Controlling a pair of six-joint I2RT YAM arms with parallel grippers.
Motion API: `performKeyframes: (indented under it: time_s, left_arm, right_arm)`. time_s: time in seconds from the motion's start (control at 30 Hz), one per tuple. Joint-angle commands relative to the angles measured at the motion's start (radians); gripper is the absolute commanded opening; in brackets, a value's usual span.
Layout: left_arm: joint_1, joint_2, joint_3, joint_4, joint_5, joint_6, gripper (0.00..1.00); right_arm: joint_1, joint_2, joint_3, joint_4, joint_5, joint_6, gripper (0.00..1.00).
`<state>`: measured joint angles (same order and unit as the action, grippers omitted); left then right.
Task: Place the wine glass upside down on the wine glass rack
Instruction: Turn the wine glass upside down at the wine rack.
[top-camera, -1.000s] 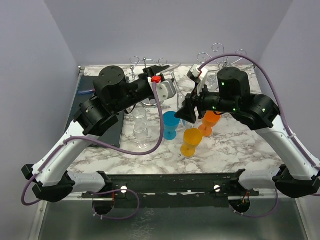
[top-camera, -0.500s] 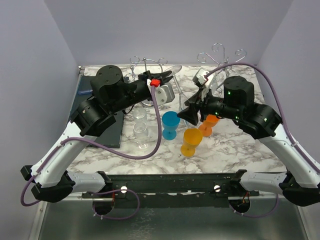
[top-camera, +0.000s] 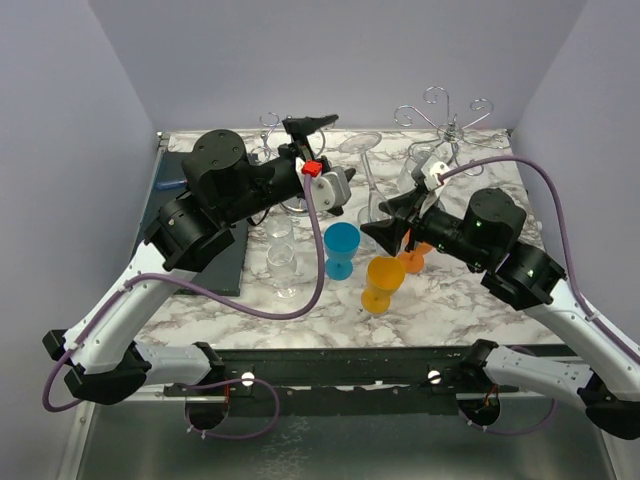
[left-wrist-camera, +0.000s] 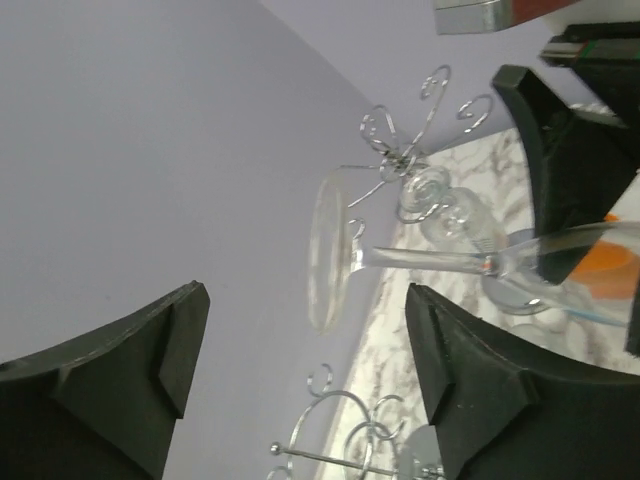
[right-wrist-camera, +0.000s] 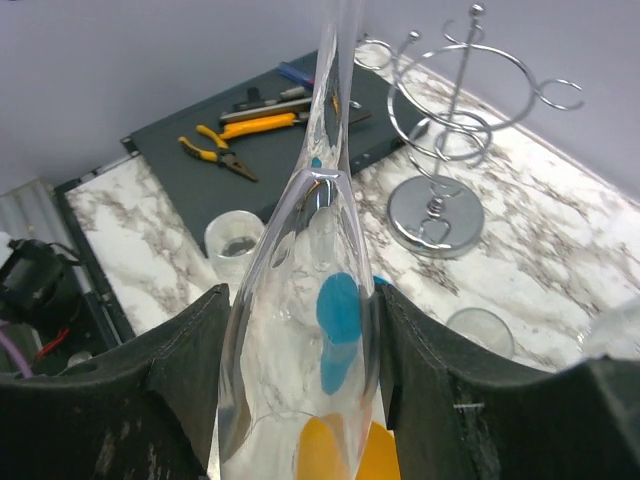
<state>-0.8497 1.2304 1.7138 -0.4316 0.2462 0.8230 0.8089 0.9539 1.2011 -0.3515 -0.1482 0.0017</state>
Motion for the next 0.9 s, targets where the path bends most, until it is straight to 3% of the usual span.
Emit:
performKeyframes:
  time_s: [0.0,0.2,0.43,0.6,0.7,0.87]
  left_arm:
    - [0.009,-0.022,-0.010,0.108,-0.026,-0.039,0.99]
    - [0.009,0.013,0.061,0.106,-0.110,-0.213,0.99]
    - [0.008,-0.004,0.017,0.108,-0.134,-0.357,0.99]
    - [0.008,-0.005,-0.017,0.117,-0.150,-0.425,0.99]
    - [0.008,0.000,-0.024,0.116,-0.161,-0.481,0.99]
    - [0.009,0.016,-0.015,0.110,-0.187,-0.566,0.99]
  right_arm:
    - [0.006,-0.058,-0.048,0.049,0.211,0.009,0.00]
    - [0.006,-0.222,-0.207,0.122,0.522,-0.065,0.00]
    - [0.006,-0.338,-0.362,0.260,0.824,-0.183,0.00]
    - [-0.004,-0.338,-0.494,0.534,1.014,-0.358,0.00]
    - [-0.087,-0.337,-0.545,0.685,1.009,-0.418,0.00]
    - [-0.378,-0.289,-0.537,0.559,0.784,-0.186,0.00]
